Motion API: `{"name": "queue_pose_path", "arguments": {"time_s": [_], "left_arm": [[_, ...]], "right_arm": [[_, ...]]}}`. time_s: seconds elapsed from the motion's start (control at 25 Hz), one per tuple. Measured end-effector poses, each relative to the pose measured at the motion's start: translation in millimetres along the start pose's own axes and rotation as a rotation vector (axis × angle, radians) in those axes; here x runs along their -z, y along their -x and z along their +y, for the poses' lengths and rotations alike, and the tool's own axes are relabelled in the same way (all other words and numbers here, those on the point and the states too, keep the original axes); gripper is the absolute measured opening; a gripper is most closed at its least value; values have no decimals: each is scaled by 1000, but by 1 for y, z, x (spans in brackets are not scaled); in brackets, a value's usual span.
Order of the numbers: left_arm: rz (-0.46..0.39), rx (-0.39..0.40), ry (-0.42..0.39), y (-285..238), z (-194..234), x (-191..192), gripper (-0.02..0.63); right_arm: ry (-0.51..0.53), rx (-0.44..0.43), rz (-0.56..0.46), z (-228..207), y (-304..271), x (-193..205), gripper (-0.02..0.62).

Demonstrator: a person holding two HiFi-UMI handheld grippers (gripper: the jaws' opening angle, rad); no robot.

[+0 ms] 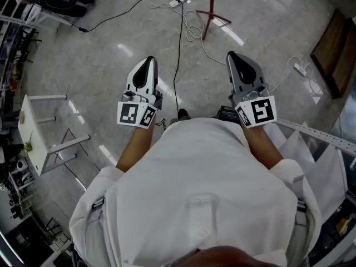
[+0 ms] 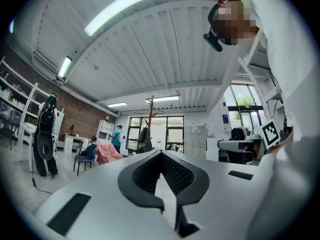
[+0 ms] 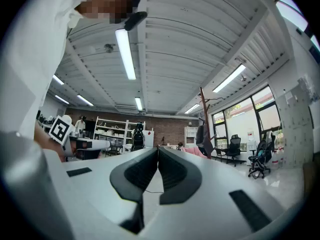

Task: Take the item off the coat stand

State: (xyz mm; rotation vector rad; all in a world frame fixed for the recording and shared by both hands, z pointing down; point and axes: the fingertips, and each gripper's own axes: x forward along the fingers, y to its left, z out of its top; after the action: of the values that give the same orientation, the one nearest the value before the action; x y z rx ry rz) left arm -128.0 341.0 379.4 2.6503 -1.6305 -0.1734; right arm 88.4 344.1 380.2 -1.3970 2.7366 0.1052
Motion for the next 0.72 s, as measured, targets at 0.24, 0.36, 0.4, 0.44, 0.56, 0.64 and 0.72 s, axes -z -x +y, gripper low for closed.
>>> {"name": "queue_pose_path", "arguments": {"time_s": [0.24,0.36,0.4,0.44,0.56,0.64,0.72], "left_arm": [[-8,37,-24,-13,-19,-7,12],[10,62,0,-22,-35,2,12],[21,73,5,-25,-40,6,12],[32,82,9,-27,-45,10,12],[45,101,19,-35,-60,16,13],[47,108,18,-43,-73,18,13],[50,112,19,-51,-84,19,13]], "right_arm": [[-5,-31,2,-1,11,2,23],[-13,-46,4,-5,14,4,23],[-16,-54,5,-6,15,4,23],[-19,-63,7,-7,16,5,23],[-30,-98,5,-15,23,6,25],[-35,-127,-11,-24,30,4,25],[-41,-156,-31,-33,36,1,25]]}}
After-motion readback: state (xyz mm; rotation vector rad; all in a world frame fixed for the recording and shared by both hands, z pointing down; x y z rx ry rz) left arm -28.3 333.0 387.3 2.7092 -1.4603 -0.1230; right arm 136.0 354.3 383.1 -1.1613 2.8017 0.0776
